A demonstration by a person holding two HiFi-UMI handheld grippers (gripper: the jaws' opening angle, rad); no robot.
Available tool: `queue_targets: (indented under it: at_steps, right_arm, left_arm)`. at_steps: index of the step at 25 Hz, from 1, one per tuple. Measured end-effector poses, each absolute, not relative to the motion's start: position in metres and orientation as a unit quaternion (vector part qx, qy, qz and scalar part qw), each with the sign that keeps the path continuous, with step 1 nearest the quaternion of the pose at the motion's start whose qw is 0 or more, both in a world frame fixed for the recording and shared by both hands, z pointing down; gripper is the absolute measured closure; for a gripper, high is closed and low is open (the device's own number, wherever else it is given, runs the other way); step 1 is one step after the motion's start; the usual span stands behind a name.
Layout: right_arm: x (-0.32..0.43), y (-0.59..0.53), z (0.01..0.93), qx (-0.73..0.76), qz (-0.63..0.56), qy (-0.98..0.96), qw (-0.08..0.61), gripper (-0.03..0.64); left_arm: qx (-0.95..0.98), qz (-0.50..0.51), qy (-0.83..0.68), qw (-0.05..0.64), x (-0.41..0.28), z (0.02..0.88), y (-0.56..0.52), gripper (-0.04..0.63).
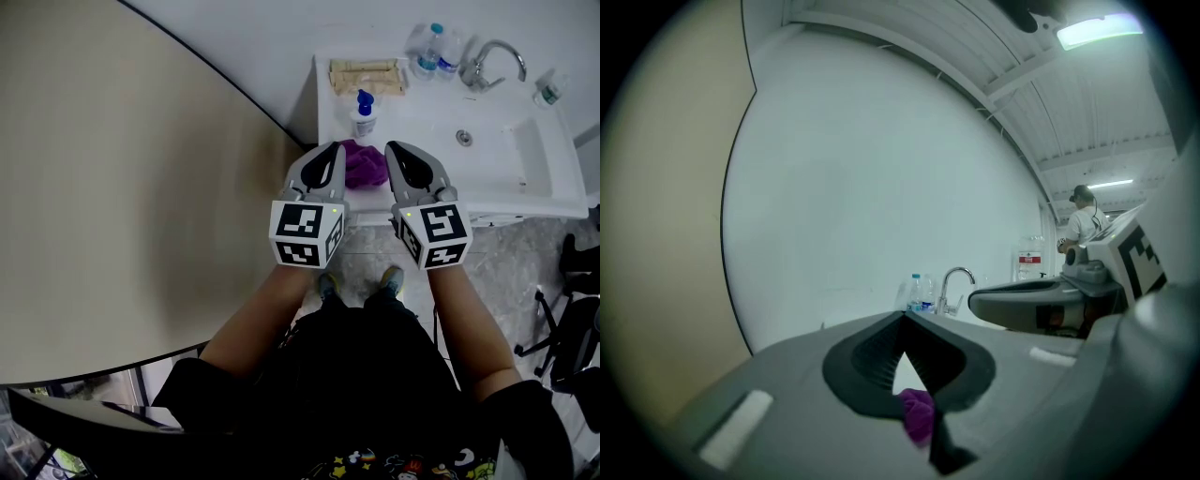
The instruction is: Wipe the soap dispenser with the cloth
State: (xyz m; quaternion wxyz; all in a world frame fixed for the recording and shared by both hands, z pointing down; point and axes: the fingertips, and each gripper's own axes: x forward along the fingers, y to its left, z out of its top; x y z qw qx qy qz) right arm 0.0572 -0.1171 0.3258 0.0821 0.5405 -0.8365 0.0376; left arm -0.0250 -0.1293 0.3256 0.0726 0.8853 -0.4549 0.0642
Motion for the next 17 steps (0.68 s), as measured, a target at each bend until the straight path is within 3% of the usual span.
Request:
queue_targets:
  at_steps: [17]
  right_arm:
    - [0.058, -0.121, 0.353, 0.541, 0.065, -0.832, 0.103, 0.594]
  left_arm:
    - [0.884, 0.063, -0.457, 0.079, -0.025, 0.331, -0.132, 0.594]
